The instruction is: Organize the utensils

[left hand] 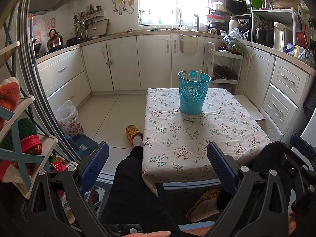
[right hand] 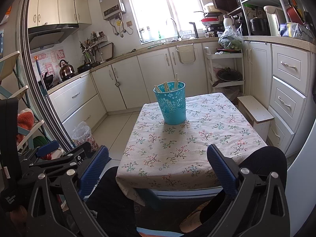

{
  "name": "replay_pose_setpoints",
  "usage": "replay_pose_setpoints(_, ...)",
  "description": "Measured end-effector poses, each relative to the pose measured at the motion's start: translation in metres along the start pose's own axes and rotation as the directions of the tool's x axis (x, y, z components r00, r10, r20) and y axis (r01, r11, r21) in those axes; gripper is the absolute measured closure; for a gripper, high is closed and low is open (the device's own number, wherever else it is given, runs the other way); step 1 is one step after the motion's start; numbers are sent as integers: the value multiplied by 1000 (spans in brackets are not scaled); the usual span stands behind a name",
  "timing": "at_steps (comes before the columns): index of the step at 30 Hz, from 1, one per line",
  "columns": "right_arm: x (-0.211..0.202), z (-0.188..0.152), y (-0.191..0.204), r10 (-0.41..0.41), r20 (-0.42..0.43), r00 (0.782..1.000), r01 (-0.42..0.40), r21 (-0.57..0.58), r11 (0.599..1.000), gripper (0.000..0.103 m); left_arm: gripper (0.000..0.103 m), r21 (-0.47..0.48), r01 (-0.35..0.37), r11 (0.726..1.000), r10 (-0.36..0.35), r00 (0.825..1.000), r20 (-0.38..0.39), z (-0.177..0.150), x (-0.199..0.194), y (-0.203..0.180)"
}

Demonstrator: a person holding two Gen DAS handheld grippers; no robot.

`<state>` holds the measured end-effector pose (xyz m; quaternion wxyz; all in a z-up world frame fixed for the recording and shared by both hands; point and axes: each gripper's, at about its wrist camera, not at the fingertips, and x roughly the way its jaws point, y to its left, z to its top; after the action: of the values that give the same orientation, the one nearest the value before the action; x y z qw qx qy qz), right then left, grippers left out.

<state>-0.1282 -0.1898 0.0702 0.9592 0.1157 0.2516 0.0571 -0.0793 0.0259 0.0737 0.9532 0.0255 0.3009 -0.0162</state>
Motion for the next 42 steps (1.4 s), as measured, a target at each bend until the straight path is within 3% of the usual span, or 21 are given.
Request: replay_pose_setpoints(42,6,4,-15,27,-1,1000,-27,-32,999,8,8,0,-1,1000,1,1000,-10,1,-1,0)
